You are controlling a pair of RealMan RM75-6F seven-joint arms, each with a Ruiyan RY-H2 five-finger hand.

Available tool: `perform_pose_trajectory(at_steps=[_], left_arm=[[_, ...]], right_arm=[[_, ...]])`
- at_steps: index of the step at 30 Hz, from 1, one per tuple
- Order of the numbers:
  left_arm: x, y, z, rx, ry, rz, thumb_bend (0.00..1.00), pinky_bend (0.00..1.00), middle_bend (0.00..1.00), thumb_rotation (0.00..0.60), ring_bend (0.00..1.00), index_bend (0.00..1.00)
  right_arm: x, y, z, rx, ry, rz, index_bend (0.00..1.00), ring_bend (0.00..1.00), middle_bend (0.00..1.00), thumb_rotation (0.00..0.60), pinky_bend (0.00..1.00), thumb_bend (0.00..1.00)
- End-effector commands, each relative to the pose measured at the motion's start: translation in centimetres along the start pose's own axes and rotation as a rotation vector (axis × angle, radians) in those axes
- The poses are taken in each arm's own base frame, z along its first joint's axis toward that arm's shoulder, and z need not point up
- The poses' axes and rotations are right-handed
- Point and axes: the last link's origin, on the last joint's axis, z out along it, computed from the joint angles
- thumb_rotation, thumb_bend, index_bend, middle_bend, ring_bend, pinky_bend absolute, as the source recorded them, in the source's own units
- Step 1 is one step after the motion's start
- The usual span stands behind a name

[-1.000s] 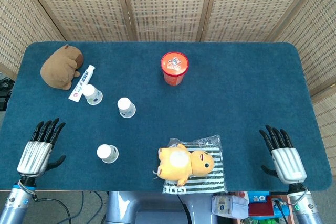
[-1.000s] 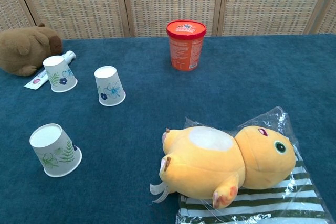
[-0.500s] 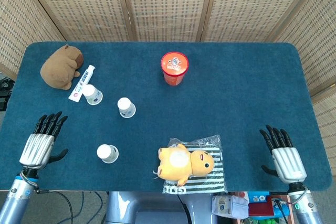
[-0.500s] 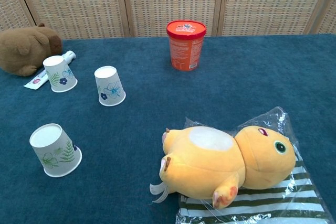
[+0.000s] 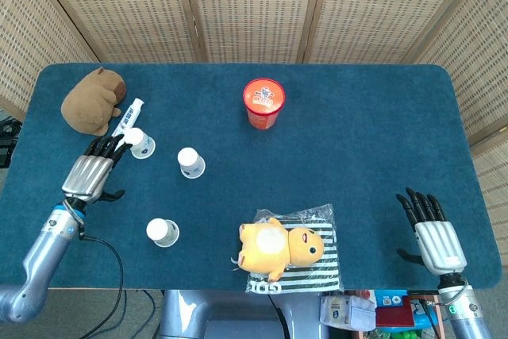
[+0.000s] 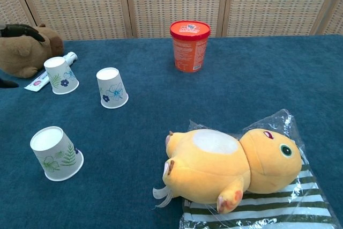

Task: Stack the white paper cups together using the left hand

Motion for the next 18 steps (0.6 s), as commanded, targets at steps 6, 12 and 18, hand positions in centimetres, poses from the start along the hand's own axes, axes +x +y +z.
perform_pose_trajectory(at_steps=[6, 12, 18], left_arm=[[1.3, 4.0, 5.1, -0.023, -0.068, 0.040, 0.24, 0.00, 0.00, 0.600, 0.00, 0.13], [1.6, 6.6, 7.5, -0.032, -0.084, 0.116, 0.24, 0.00, 0.00, 0.600, 0.00, 0.14], [0.8, 9.0, 9.2, -0.033, -0.115, 0.126, 0.24, 0.00, 0.00, 0.600, 0.00, 0.15]], right_arm=[[0.1, 0.7, 0.3, -0.016, -0.005, 0.020, 0.00, 0.00, 0.00, 0.600, 0.00, 0.00], [0.2, 1.2, 0.4, -0.027, -0.008, 0.042, 0.00, 0.00, 0.00, 0.600, 0.00, 0.00], [0.2, 1.7, 0.6, -0.039, -0.009, 0.058, 0.00, 0.00, 0.00, 0.600, 0.00, 0.00]])
